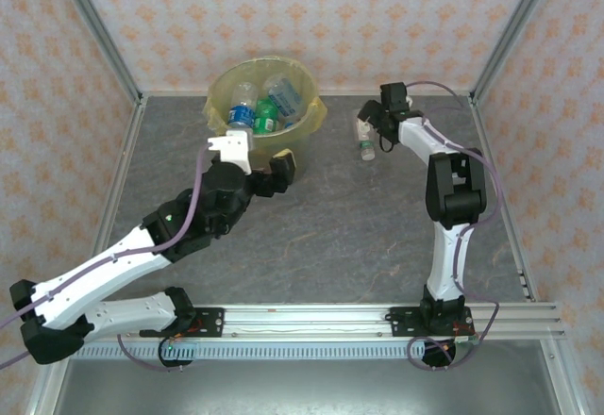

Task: Put the plastic bottles in the bin

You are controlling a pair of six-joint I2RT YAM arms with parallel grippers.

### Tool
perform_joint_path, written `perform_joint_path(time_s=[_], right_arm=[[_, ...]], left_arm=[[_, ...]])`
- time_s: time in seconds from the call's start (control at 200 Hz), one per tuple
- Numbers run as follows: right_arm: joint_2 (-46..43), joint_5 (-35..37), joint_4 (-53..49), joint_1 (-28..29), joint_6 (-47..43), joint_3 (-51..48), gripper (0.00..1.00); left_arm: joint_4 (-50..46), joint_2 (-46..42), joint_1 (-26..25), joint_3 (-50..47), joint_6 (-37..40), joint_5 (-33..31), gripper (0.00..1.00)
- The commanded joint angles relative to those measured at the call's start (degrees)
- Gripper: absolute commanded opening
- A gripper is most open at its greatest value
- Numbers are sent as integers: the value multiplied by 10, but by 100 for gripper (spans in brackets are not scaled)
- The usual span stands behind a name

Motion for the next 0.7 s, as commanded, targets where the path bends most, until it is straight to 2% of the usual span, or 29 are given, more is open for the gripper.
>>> perform_joint_path(time_s=[0.0, 0.235, 0.501, 0.566, 0.691], right_arm=[[-2, 32, -9, 17, -74, 39, 91], [76, 101, -107, 42, -111, 153, 93], [155, 125, -166, 48, -126, 236, 93], [166, 120, -166, 48, -129, 242, 91], [178, 107, -165, 49, -130, 243, 83]], left_arm=[[15, -37, 3, -14, -14, -49, 99], [-6, -52, 4, -14, -22, -54, 99], [-14, -58, 4, -10, -23, -49, 99], [-17, -59, 4, -9, -24, -48, 99], [-20, -60, 3, -10, -24, -51, 99]])
